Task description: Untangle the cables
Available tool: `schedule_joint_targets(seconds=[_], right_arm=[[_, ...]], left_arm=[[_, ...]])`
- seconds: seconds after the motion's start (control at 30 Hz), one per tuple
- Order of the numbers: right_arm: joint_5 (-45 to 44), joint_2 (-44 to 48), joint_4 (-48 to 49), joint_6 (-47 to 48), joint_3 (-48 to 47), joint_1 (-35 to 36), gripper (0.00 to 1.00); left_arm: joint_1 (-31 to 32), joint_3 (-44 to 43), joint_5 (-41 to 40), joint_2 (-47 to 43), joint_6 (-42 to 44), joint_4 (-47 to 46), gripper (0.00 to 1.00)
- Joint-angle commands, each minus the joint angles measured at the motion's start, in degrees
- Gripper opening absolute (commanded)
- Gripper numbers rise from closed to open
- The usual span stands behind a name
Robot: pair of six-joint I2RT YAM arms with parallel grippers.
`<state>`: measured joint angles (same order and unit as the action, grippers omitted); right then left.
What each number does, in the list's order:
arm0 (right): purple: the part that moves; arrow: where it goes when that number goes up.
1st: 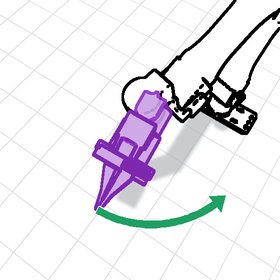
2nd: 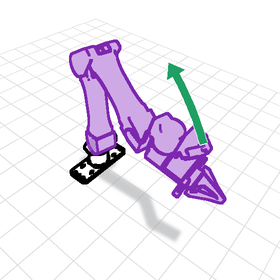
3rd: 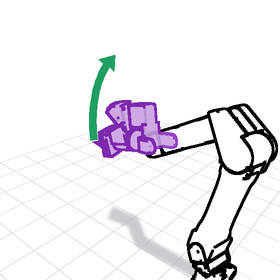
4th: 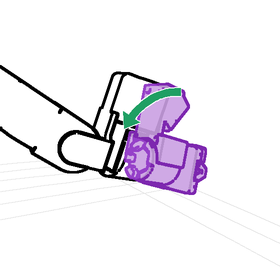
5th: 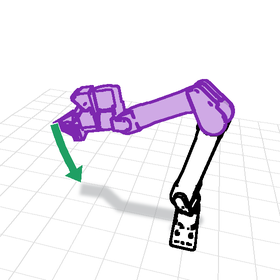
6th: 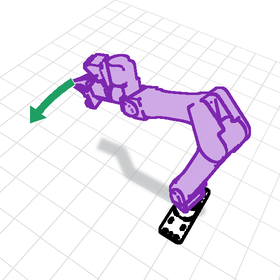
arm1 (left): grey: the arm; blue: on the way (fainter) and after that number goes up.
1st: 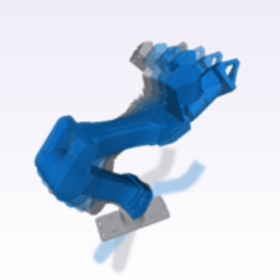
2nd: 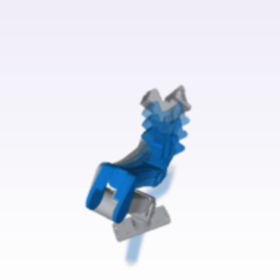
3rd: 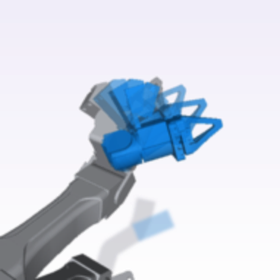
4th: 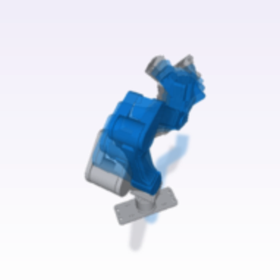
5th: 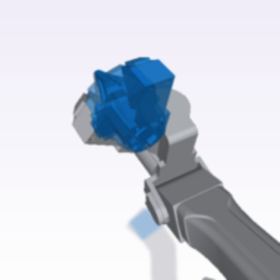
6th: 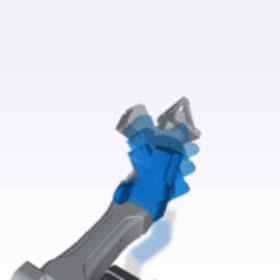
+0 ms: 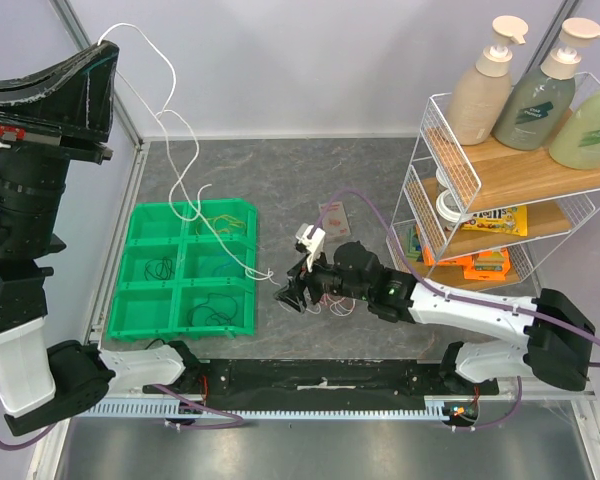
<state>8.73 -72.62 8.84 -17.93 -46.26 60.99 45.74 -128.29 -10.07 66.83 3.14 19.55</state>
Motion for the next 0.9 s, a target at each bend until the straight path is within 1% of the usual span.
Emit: schedule_joint_targets(seconds=[0.0,0.07,0.13,0.17,0.2,0.27,0.33,0.47,0.53,0.7,0.77,0.8,0.87], right_arm=[[-2.1,-1.1,16.0,-5.0,3.9,0.6,0.71],[-2.6,-1.5,21.1,-6.7,6.5,0.6,0.62],[-1.4,-2.2,25.0,-7.6,8.1,0.6,0.49],[-0.5,-2.6,26.6,-7.9,9.0,0.7,0.45],[0.4,-3.0,28.7,-8.3,9.8,0.7,0.37],[1.9,-3.5,34.4,-9.7,12.1,0.7,0.24],[2.5,-3.6,37.3,-10.6,12.3,0.7,0.0],[1.2,-4.0,33.9,-9.8,10.2,0.6,0.0],[-1.7,-3.8,30.5,-9.2,10.7,0.6,0.0],[-11.0,-4.2,24.5,-11.2,16.4,0.6,0.0],[-13.6,-4.5,23.9,-13.0,20.1,0.6,0.0],[-13.6,-4.4,23.7,-13.4,21.7,0.7,0.0],[-9.3,-2.2,23.9,-12.4,23.2,0.7,0.0]], left_arm=[[0.1,-0.1,0.4,-0.2,-1.7,-0.9,0.02],[0.1,0.3,0.2,-0.5,-1.7,-1.2,0.02],[0.1,0.5,0.2,-0.6,-1.7,-1.4,0.02],[0.1,0.5,0.3,-0.6,-1.7,-1.4,0.02],[0.1,0.5,0.4,-0.6,-1.7,-1.4,0.02],[0.1,0.6,0.5,-0.6,-1.6,-1.4,0.02],[0.1,0.8,0.6,-0.9,-1.8,-1.5,0.02],[0.1,1.6,0.2,-1.3,-1.9,-2.2,0.02],[0.1,1.6,0.1,-1.3,-1.7,-2.2,0.02],[0.1,0.8,0.1,-1.3,-1.4,-2.1,0.02],[0.1,0.4,0.1,-1.2,-1.2,-2.1,0.02],[0.2,0.4,0.4,-1.0,-1.1,-2.1,0.02],[0.1,0.3,0.6,-1.1,-1.1,-1.9,0.02]])
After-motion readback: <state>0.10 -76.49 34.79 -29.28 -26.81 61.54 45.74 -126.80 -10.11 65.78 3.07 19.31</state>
